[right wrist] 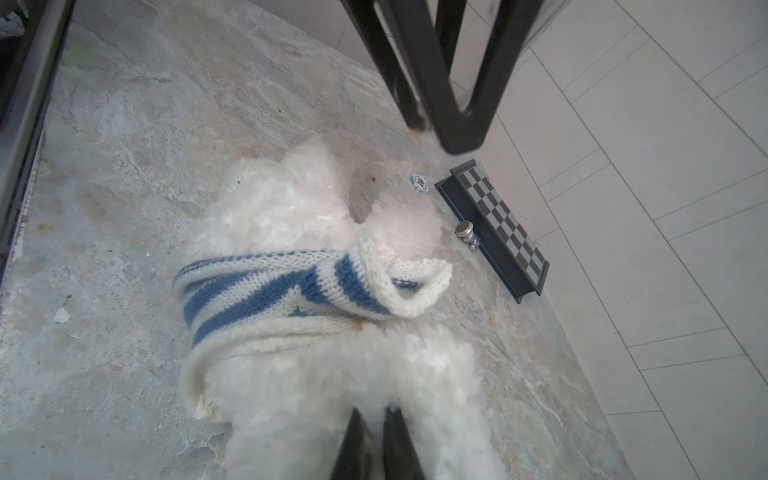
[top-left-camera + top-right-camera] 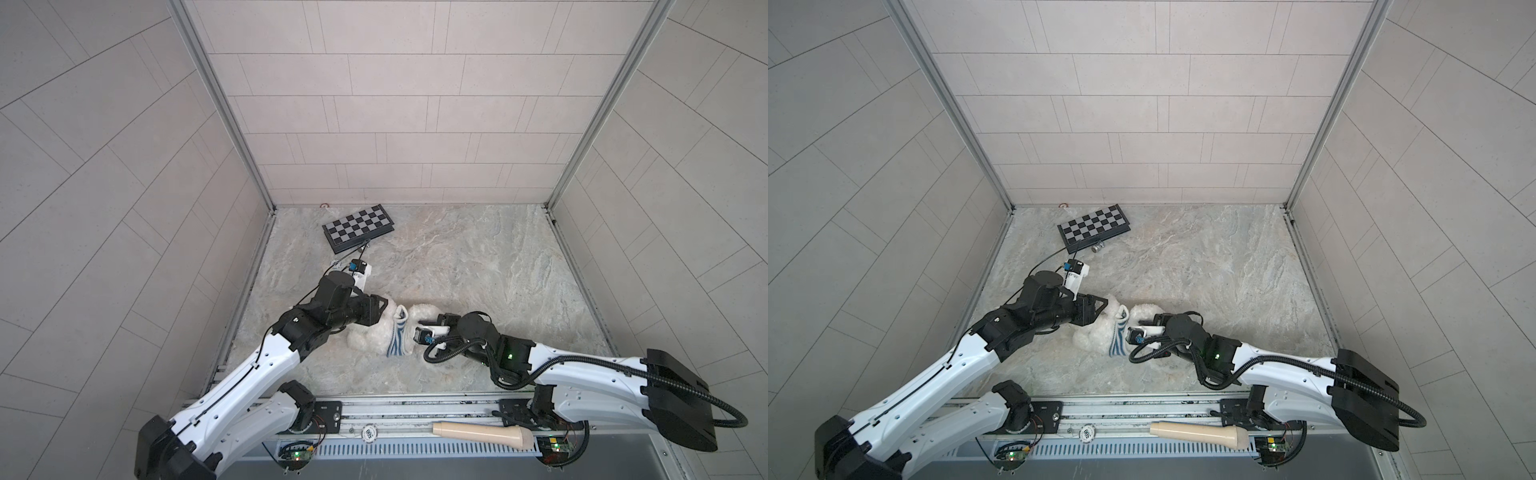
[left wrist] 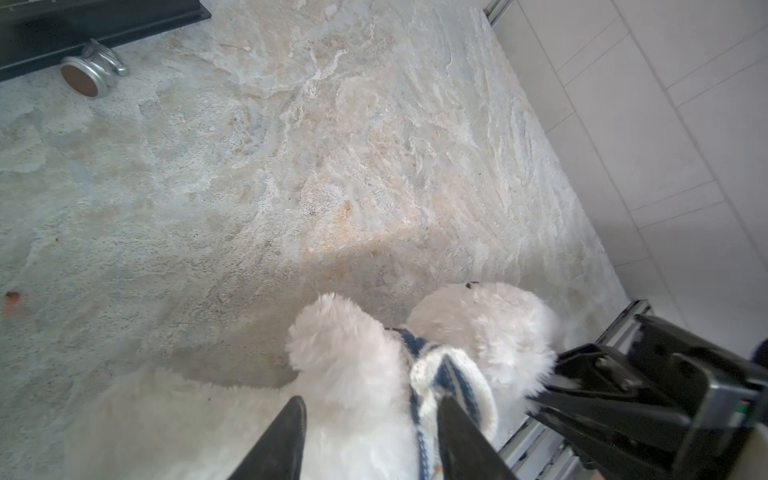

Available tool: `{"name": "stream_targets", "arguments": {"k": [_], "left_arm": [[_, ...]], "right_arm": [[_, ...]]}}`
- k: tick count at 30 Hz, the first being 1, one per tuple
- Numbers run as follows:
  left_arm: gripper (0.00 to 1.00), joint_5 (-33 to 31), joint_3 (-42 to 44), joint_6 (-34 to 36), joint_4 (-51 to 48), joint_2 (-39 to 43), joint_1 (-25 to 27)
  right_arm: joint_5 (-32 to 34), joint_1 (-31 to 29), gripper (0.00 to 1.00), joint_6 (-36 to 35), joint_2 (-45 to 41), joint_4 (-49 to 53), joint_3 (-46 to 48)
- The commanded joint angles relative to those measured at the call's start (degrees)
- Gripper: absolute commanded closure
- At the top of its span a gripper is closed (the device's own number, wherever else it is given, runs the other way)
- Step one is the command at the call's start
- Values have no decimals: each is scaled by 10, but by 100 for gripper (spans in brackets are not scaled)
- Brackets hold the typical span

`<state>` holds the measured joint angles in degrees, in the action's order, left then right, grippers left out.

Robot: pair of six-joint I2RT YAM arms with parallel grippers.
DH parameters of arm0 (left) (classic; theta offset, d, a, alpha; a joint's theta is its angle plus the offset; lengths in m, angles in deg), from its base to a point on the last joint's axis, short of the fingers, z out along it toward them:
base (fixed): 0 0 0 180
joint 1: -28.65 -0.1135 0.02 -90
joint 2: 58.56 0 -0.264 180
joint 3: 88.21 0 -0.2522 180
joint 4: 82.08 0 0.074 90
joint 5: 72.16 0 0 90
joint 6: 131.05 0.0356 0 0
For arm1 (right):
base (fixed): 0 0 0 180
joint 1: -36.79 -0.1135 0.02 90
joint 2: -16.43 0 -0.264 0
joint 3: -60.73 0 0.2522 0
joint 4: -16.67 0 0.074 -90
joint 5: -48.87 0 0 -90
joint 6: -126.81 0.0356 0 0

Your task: Dress the teddy bear

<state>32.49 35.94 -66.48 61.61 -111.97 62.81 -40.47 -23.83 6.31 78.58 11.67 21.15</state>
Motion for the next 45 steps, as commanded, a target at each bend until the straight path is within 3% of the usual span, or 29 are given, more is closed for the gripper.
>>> {"name": "stream_targets", "arguments": {"k": [1, 5, 12, 14, 19, 25, 32, 37, 41, 45], "left_arm": [[36, -19, 10, 3, 9, -19, -2], [25, -18, 18, -13, 27, -33, -5], [31, 30, 64, -49, 79, -36, -5], [38, 40, 70, -55, 89, -31, -5], [77, 51, 71, -58, 88, -22, -5], [99, 44, 71, -43, 85, -4, -5], [100, 43, 92, -37, 120, 20, -5], [100, 35, 124, -13, 169, 53, 1], [100, 24, 133, 23, 179, 77, 9], [100, 24, 136, 30, 187, 89, 14]], "right_arm": [[-12, -14, 99, -36, -17, 1, 16], [-10, -20, 98, -36, -32, 11, 24], [-10, -28, 98, -34, -40, 22, 29], [-10, -30, 96, -31, -41, 21, 30], [-15, -30, 85, -6, -54, 21, 34], [-13, -30, 64, 65, -105, 29, 48], [-38, -16, 41, 215, -168, 98, 25], [-73, 27, 36, 289, -151, 189, -39], [-140, 88, 32, 334, -137, 212, -80], [-198, 111, 27, 321, -95, 239, -125]]}}
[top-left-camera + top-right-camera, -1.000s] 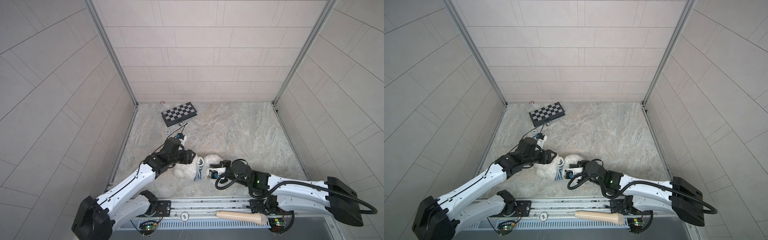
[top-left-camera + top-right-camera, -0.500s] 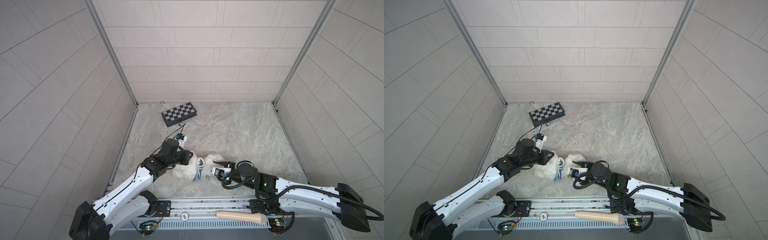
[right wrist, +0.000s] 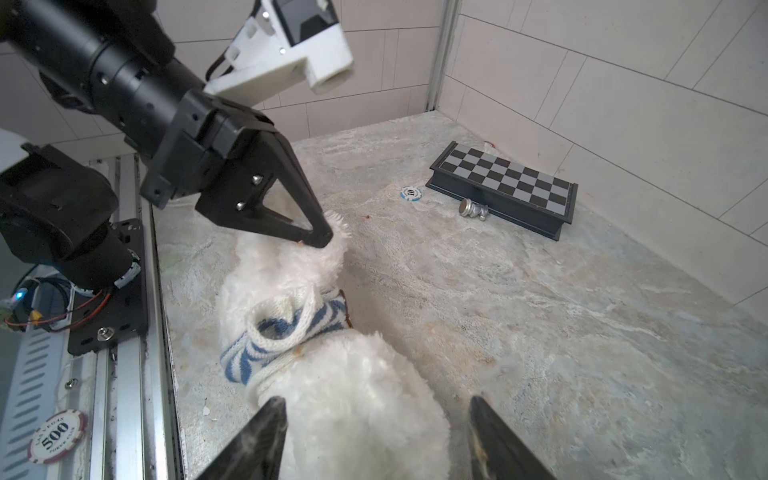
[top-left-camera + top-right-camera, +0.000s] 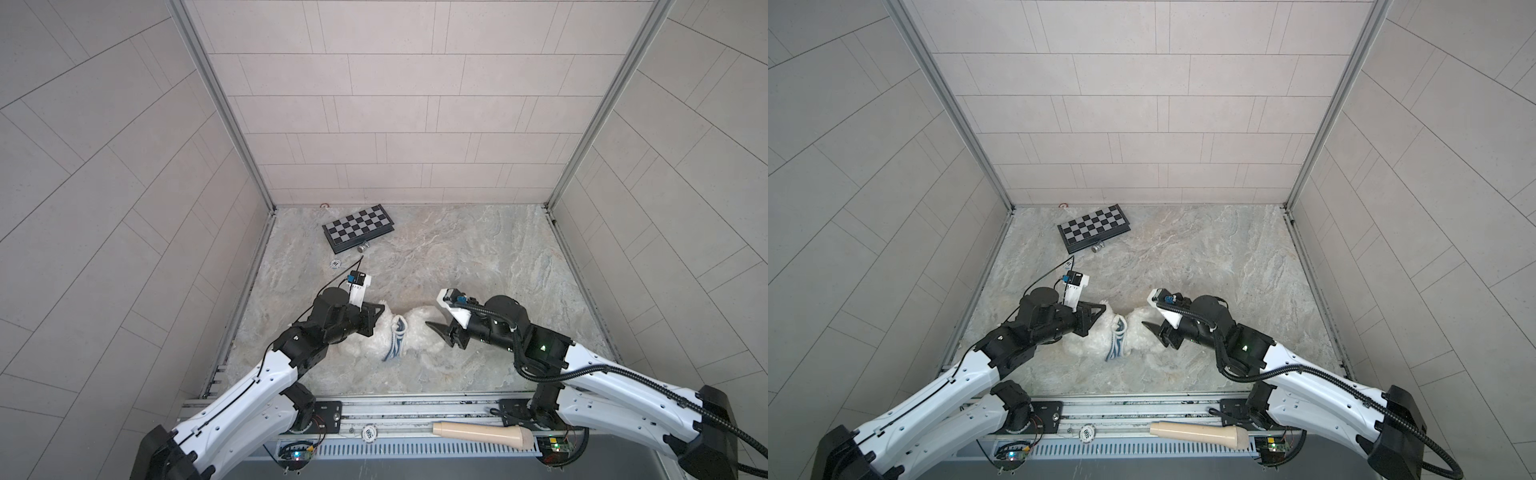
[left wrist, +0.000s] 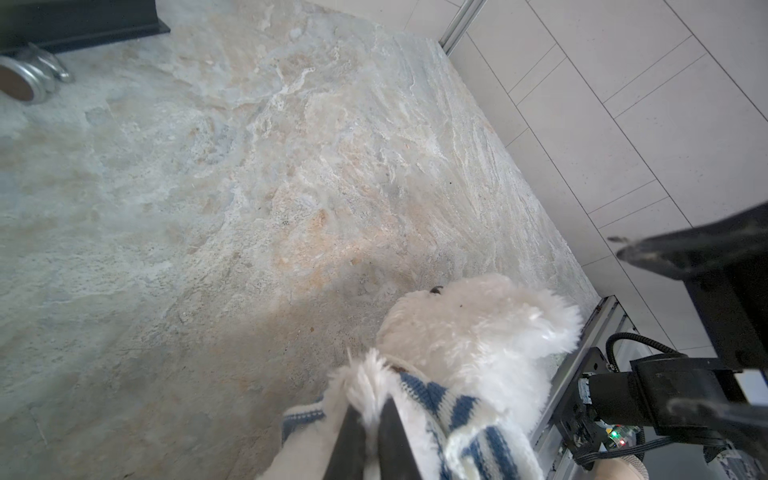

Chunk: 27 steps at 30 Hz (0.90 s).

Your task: Dress the teddy bear

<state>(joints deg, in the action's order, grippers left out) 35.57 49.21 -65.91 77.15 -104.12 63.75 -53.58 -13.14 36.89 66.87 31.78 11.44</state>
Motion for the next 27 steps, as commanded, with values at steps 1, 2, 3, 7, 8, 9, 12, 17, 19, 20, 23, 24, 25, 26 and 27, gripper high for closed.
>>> {"name": "stream_targets", "arguments": {"k": [1, 2, 3, 7, 8, 9, 12, 17, 19, 20, 23, 24, 25, 26, 27], "left_arm": [[100, -7, 4, 25, 31, 10, 5], [100, -7, 3, 24, 31, 9, 7], [100, -7, 3, 24, 33, 8, 10], [100, -14, 10, 21, 43, 9, 23], [100, -14, 10, 22, 43, 8, 24], [100, -15, 10, 22, 43, 8, 26], [100, -16, 11, 22, 46, 9, 28], [100, -17, 8, 23, 41, 9, 31], [100, -18, 8, 23, 39, 10, 31], [100, -18, 8, 23, 39, 11, 31], [100, -20, 7, 23, 39, 12, 32], [100, -19, 8, 23, 39, 12, 32], [100, -19, 8, 24, 40, 13, 33], [100, -18, 8, 24, 41, 14, 33], [100, -18, 9, 25, 42, 16, 34]], "right_arm": [[-78, 4, 26, 9, 35, 43, -34], [-90, 4, 25, 2, 50, 47, -38], [-95, 3, 24, -2, 66, 47, -39], [-94, 4, 24, -29, 111, 48, -43], [-96, 4, 24, -40, 121, 54, -46], [-94, 3, 24, -49, 131, 54, -46], [-87, 4, 25, -70, 154, 53, -42], [-88, 4, 29, -87, 173, 46, -38], [-90, 4, 35, -91, 179, 41, -35], [-90, 3, 40, -95, 183, 41, -33], [-79, 3, 43, -103, 196, 45, -36], [-77, 2, 42, -105, 200, 45, -37], [-72, 2, 40, -108, 205, 44, -38], [-67, 2, 40, -108, 210, 41, -39], [-64, 2, 39, -109, 216, 38, -39]]}}
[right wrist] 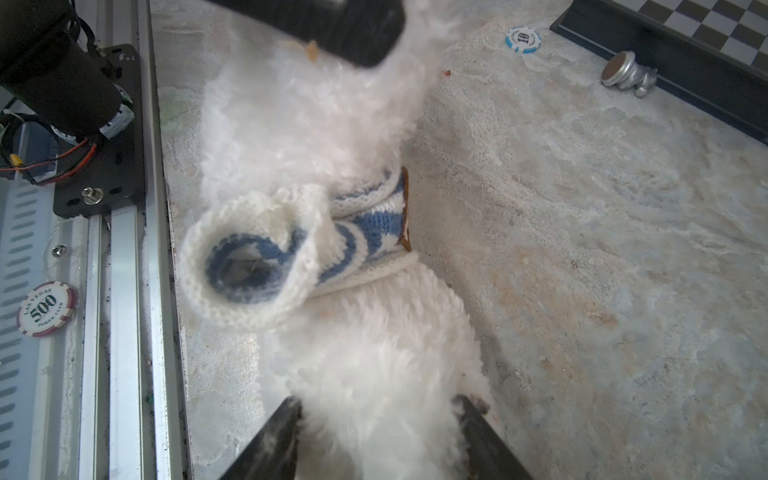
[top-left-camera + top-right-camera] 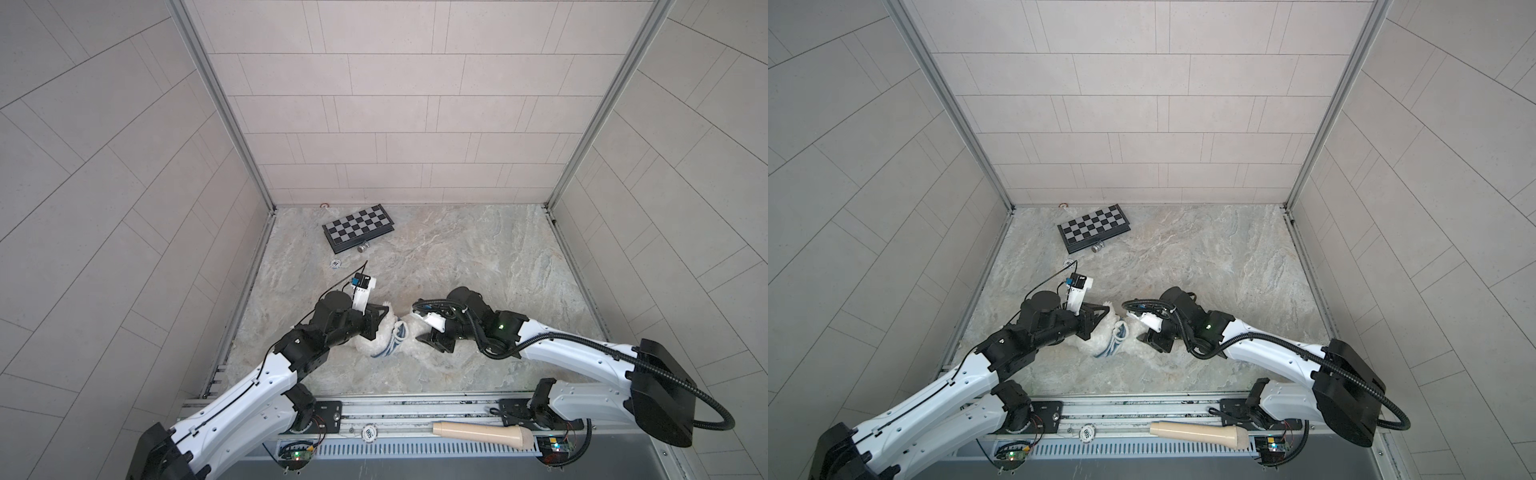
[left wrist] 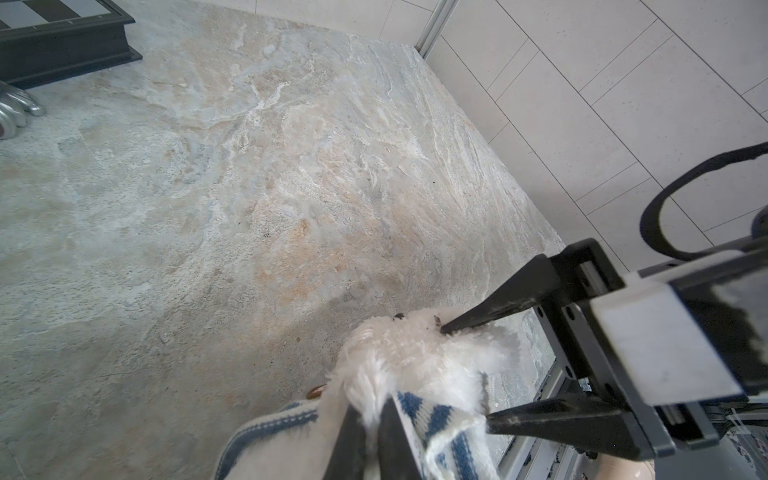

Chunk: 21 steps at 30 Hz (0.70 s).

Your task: Dress the teddy bear

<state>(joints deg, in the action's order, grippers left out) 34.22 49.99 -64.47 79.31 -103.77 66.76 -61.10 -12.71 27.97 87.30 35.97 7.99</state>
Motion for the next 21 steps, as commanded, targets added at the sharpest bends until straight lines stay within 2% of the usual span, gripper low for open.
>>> {"name": "stream_targets", "arguments": {"k": [1, 5, 7, 10, 14, 17, 19, 21], "left_arm": [[100, -4, 1, 11, 20, 13, 4], [100, 0, 0, 14, 21, 15, 4], [100, 2, -1, 16, 21, 15, 5], [100, 1, -2, 16, 17, 17, 5], [100, -7, -2, 12, 13, 18, 5], [100, -28, -16, 9, -14, 11, 5], [99, -37, -30, 9, -30, 4, 5], [88, -45, -44, 9, -47, -3, 5]], "right_arm": [[13, -3, 38, -21, 17, -8, -6], [5, -3, 34, -19, 37, -32, -7], [0, -3, 37, -19, 44, -43, -6], [-10, -3, 50, -21, 52, -56, -6], [-8, -7, 74, -30, 51, -54, -6], [-2, -7, 84, -33, 34, -53, -1], [19, -7, 96, -32, 15, -54, 5], [48, -8, 100, -34, -5, -43, 7]]}}
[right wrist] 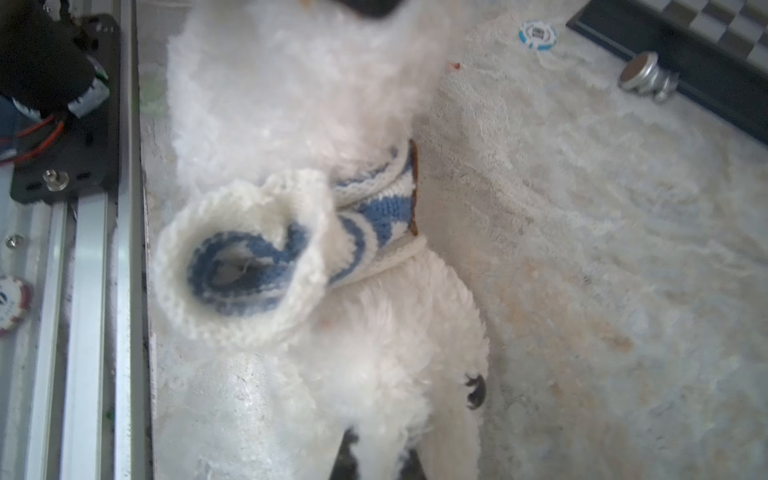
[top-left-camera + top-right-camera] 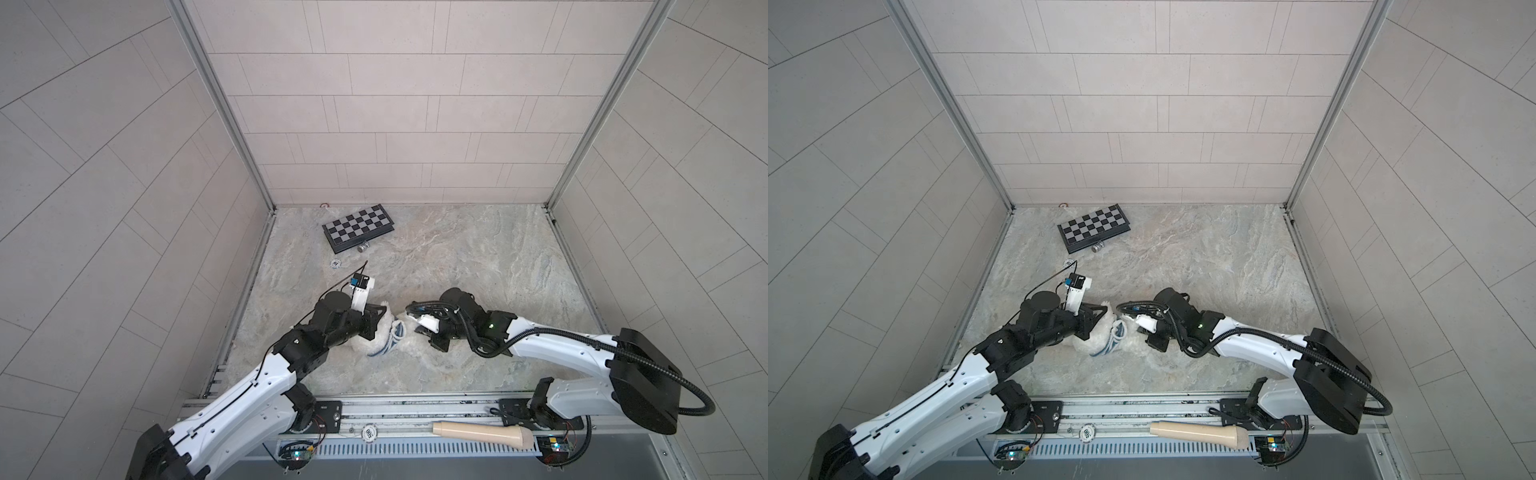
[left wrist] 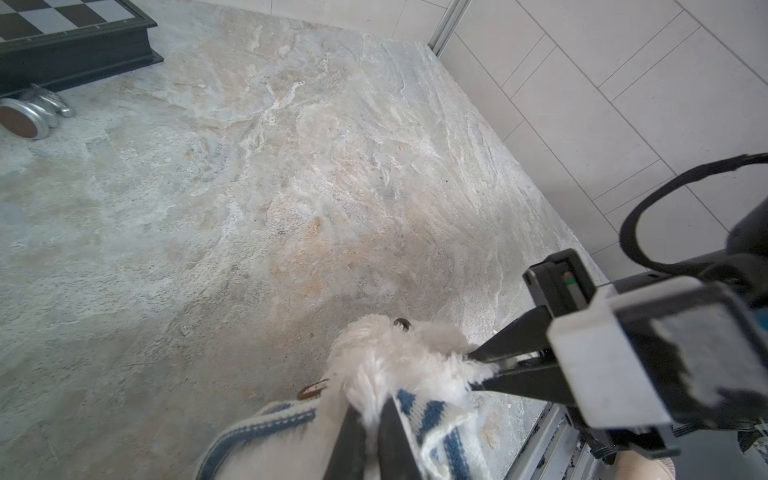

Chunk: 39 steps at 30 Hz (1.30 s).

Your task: Dress the teddy bear

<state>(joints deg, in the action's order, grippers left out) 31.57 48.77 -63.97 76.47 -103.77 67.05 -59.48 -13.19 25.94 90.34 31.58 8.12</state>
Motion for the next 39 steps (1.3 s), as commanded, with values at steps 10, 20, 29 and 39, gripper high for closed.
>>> {"name": "stream_targets", "arguments": {"k": [10, 20, 29, 39], "left_arm": [[52, -77, -93, 1, -124, 8, 33], [89, -97, -83, -52, -156, -21, 123], [87, -113, -109, -44, -123, -107, 152], [72, -118, -117, -42, -100, -134, 160]], "right_arm": [[151, -19, 100, 1, -109, 29, 26], [169, -35, 100, 26, -98, 19, 31], [174, -42, 100, 30, -98, 17, 30], [175, -46, 100, 31, -104, 18, 30]]}}
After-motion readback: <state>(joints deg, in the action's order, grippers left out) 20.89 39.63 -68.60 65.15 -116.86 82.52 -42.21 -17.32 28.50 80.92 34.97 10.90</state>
